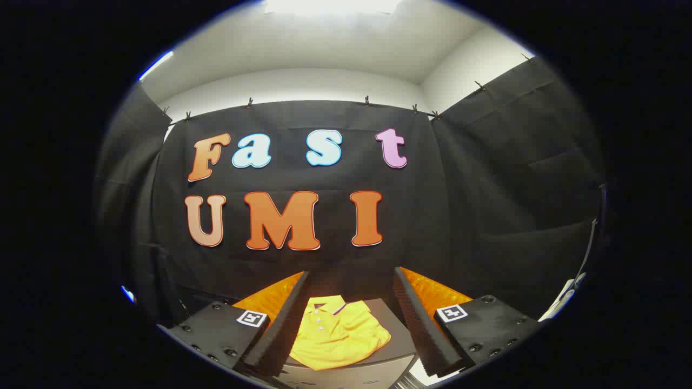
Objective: Put the clothes into the washing machine and then close the washing machine lid.
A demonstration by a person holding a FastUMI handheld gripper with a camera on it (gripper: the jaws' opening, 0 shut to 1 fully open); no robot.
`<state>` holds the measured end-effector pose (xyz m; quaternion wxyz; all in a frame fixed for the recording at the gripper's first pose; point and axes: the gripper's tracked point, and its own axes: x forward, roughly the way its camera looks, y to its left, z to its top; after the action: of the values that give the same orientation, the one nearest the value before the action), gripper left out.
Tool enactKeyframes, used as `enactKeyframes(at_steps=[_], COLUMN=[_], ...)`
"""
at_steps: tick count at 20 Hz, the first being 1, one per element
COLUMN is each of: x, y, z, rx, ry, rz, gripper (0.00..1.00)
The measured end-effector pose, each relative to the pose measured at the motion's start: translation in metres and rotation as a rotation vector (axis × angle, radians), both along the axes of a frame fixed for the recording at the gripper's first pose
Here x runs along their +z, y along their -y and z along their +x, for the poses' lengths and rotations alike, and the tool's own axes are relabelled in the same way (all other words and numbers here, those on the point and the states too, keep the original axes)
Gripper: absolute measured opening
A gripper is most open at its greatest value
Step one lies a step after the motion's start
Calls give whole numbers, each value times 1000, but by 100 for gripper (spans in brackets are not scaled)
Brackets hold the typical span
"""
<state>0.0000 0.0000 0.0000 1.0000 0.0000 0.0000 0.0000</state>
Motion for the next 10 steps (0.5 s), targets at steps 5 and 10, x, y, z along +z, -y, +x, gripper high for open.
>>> enactKeyframes(at_steps=[5, 10], x=[5, 2], y=[-3, -4], z=[1, 1], rx=[5, 3], ry=[6, -4], rz=[-20, -17], gripper=[98, 98])
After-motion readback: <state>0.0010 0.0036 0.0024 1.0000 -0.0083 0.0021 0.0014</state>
